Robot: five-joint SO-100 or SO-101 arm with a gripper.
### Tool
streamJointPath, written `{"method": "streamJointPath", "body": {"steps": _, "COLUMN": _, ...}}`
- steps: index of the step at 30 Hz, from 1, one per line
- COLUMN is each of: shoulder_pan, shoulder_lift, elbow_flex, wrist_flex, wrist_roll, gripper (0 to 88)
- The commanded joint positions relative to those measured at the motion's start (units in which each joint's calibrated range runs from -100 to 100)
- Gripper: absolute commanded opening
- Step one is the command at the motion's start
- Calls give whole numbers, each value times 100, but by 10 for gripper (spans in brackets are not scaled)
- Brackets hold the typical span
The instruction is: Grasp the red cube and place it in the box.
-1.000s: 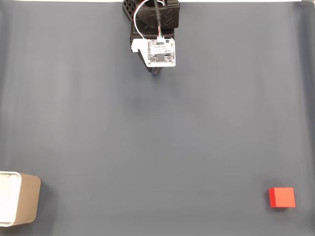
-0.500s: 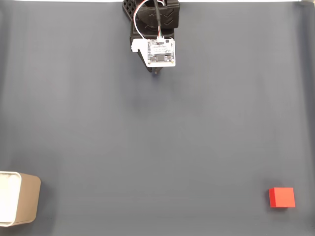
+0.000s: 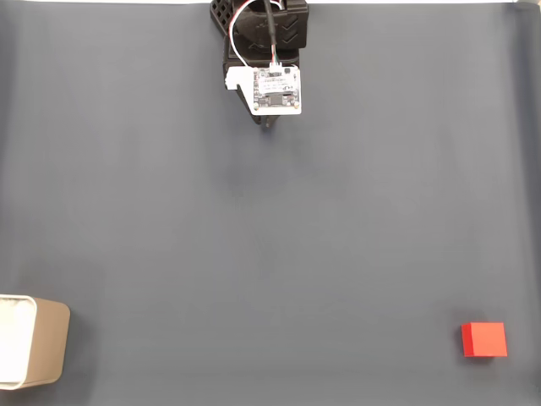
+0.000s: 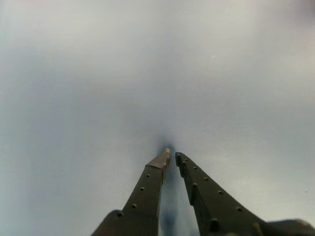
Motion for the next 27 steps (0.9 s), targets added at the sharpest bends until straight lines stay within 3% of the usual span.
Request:
{"method": "streamJointPath", "body": {"steps": 1, "shoulder_pan": -14, "shoulder_lift": 9, "elbow_flex": 45, "wrist_flex": 120, "wrist_roll": 0, "gripper": 11}}
{"method": "streamJointPath", "body": {"steps": 27, "shoulder_pan": 7, "shoulder_lift": 9, "elbow_flex": 45, "wrist_flex": -11, "wrist_roll": -78, "gripper": 0}}
